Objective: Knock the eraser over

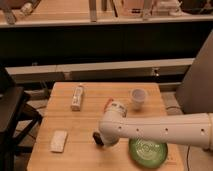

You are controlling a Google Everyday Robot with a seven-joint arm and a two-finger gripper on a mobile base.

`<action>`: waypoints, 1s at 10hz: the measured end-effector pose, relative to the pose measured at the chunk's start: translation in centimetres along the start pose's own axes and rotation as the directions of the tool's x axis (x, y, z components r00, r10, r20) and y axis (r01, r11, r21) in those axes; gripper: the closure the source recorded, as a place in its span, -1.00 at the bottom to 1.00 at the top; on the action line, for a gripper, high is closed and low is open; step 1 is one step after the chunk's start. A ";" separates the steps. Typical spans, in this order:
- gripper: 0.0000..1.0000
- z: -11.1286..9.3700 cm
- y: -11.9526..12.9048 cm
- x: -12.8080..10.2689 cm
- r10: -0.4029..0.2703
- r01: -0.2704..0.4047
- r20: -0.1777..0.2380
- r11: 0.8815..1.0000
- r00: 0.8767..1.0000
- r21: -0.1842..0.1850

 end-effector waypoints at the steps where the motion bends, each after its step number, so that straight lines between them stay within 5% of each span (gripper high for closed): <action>1: 1.00 0.1 -0.1 -0.2 -0.003 0.003 0.004 1.000 1.000 0.001; 10: 1.00 0.4 -0.7 -0.7 0.002 -0.002 0.010 1.000 1.000 0.014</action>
